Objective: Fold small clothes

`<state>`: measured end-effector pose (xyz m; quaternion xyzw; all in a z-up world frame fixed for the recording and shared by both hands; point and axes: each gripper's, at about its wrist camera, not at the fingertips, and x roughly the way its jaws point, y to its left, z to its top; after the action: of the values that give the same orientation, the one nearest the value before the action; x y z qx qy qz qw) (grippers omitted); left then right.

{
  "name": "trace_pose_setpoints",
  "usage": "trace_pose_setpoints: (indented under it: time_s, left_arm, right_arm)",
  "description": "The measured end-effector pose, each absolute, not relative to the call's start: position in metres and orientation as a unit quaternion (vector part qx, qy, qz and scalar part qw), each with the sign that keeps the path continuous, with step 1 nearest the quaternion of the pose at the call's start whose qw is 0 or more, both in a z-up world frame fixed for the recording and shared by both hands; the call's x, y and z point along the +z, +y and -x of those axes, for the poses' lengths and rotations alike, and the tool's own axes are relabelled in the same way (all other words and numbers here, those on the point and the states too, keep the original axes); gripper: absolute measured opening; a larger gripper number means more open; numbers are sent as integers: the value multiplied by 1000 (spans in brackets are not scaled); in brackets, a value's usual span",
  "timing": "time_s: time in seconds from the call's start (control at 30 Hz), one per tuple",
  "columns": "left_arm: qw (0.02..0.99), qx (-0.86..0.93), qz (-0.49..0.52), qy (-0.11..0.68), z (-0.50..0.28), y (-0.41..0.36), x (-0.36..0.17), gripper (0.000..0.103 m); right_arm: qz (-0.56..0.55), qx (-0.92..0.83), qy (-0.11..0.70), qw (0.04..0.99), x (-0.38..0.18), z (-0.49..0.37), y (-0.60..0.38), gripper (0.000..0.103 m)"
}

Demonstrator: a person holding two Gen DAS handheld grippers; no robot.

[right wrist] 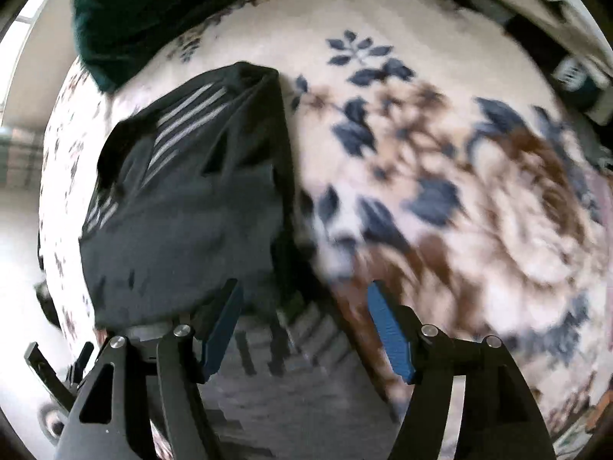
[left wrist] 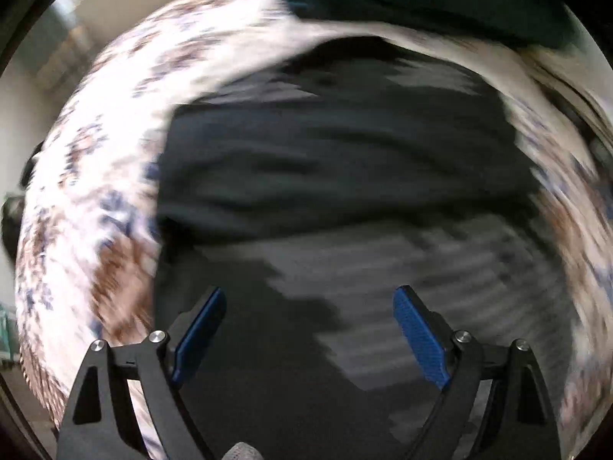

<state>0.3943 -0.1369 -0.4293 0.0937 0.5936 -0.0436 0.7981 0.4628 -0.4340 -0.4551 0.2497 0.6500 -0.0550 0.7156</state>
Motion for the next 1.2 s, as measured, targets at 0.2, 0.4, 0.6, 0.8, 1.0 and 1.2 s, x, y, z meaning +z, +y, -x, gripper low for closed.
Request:
trace_pose_setpoints:
  time_s: [0.2, 0.4, 0.6, 0.8, 1.0, 1.2]
  left_arm:
    - [760, -162, -109, 619, -288, -256, -429, 89]
    - [725, -156, -211, 636, -218, -371, -475, 89]
    - [687, -99, -241, 678, -198, -423, -528, 91]
    - [735, -74, -172, 651, -207, -402, -512, 14]
    - [752, -69, -140, 641, -221, -362, -488, 5]
    - [769, -43, -121, 627, -222, -336, -464, 5]
  right_arm:
    - [-265, -85, 647, 710, -408, -384, -471, 77]
    - [-234, -48, 650, 721, -390, -386, -508, 93]
    - [-184, -7, 655, 733, -400, -425, -535, 92]
    - [-164, 38, 659, 733, -423, -454, -540, 93]
    - [-207, 96, 661, 714, -477, -504, -517, 92]
    - [-251, 155, 655, 696, -532, -582, -470, 92]
